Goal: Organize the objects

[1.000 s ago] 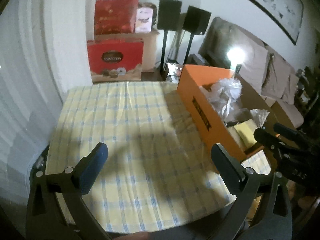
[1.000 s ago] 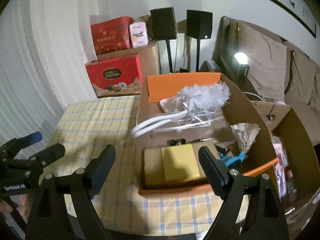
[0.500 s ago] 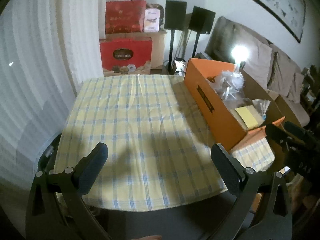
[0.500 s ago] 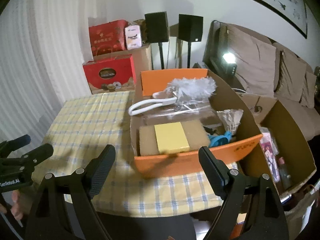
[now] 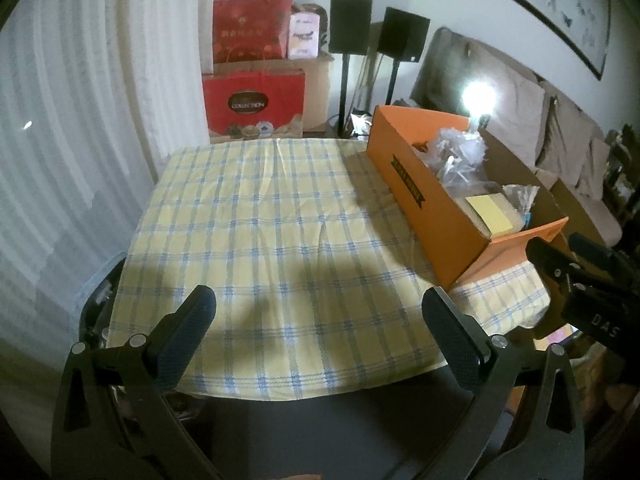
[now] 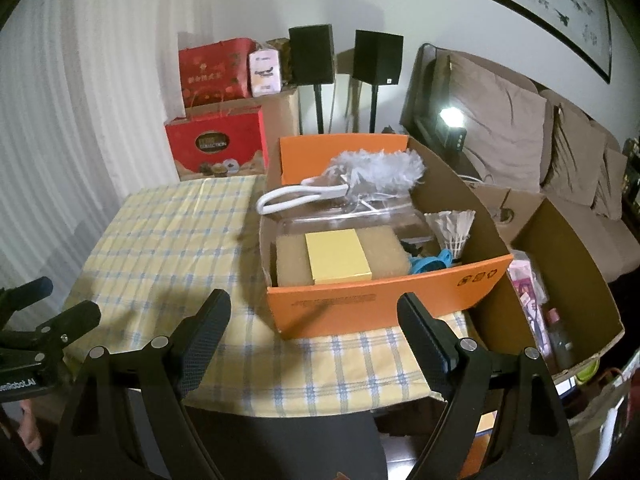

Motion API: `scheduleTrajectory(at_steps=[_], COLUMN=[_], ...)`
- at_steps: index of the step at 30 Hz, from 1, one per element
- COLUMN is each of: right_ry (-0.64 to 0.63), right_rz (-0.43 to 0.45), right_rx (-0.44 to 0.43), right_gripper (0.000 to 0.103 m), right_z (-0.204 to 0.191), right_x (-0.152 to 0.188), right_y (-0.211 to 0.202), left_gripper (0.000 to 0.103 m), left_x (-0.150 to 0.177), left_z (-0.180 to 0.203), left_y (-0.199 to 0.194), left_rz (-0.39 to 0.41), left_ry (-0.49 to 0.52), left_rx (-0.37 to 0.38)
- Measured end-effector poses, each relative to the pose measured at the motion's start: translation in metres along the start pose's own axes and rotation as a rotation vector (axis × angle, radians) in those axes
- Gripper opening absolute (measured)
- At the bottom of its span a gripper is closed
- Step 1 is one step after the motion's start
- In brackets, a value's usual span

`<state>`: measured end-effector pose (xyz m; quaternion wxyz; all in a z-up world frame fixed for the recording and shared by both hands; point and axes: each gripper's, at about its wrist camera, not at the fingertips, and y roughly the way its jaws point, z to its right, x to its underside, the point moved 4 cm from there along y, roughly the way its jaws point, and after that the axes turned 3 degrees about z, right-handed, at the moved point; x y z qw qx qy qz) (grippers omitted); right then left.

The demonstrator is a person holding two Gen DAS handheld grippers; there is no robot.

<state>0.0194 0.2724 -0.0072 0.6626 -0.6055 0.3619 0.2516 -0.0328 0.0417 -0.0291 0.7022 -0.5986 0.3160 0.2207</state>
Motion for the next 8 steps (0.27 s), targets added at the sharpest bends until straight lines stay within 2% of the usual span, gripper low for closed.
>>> scheduleTrajectory(at_steps=[8], right_ry=[-0.001], right_rz=[-0.006], right_rx=[-0.004], right_gripper=[0.087], right_z=[0.0001], right_x=[0.001], right_y=[0.001], left_gripper=[0.103], left_x=[-0.002], left_z=[-0.0047], left_y=[-0.0006], left_rz=[0.005], left_ry=[-0.014], left_rx=[-0.02])
